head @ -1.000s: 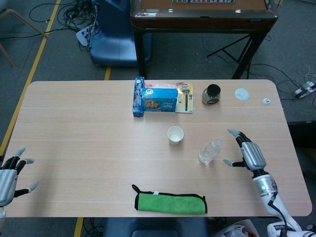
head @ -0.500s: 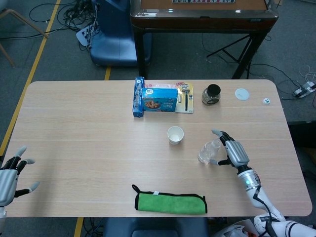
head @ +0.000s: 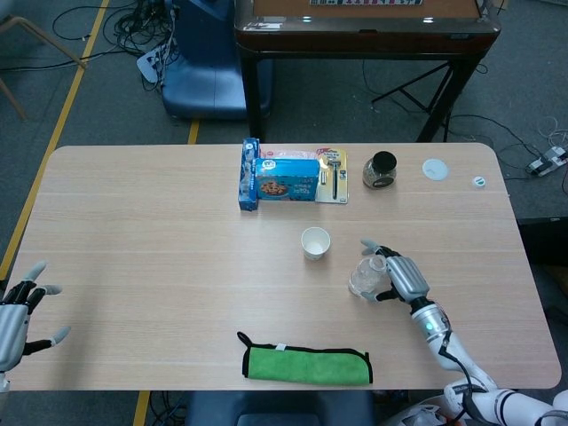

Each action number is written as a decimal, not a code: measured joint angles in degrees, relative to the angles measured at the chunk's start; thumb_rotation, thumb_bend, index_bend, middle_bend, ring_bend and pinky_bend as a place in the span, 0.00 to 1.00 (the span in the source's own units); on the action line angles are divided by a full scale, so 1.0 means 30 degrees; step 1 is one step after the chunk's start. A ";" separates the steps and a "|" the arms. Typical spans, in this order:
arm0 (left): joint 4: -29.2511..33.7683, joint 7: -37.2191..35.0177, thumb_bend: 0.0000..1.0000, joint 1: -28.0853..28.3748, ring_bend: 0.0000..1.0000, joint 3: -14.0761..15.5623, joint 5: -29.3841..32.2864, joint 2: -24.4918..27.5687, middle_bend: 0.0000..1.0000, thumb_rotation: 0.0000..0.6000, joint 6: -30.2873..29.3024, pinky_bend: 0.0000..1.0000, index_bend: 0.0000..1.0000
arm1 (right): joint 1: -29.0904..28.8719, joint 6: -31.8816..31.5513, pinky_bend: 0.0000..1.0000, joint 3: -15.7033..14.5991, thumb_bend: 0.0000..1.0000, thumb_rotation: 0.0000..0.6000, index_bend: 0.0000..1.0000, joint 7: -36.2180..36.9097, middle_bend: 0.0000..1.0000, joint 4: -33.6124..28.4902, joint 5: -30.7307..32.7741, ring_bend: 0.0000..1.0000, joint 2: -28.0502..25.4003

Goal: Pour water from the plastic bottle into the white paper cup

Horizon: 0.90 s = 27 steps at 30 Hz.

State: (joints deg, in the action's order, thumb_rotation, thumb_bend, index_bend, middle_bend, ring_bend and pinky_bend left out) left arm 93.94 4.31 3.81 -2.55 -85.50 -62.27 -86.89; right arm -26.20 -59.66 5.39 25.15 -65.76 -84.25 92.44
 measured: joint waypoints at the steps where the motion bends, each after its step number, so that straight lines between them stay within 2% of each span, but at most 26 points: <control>1: 0.0009 -0.0015 0.10 -0.0001 0.23 0.0002 -0.0005 0.0005 0.08 1.00 0.0000 0.56 0.36 | -0.0031 -0.0017 0.31 -0.0024 0.01 1.00 0.16 0.0049 0.30 0.0106 -0.0038 0.22 0.0087; 12: 0.0062 -0.0082 0.10 -0.0012 0.23 0.0008 -0.0043 0.0044 0.08 1.00 -0.0009 0.56 0.36 | -0.0161 -0.0889 0.40 -0.0226 0.04 1.00 0.35 0.1078 0.40 0.1420 -0.0527 0.32 0.1064; 27: 0.0224 -0.0243 0.10 -0.0038 0.23 -0.0035 -0.0044 0.0127 0.08 1.00 -0.0073 0.56 0.37 | -0.0181 -0.1613 0.49 -0.0401 0.07 1.00 0.49 0.1925 0.49 0.3012 -0.0700 0.41 0.1964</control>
State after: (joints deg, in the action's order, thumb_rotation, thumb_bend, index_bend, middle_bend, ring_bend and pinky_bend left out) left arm 94.62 3.58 3.70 -2.65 -85.63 -61.89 -87.11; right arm -26.74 -64.50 4.19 30.92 -56.72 -86.35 98.33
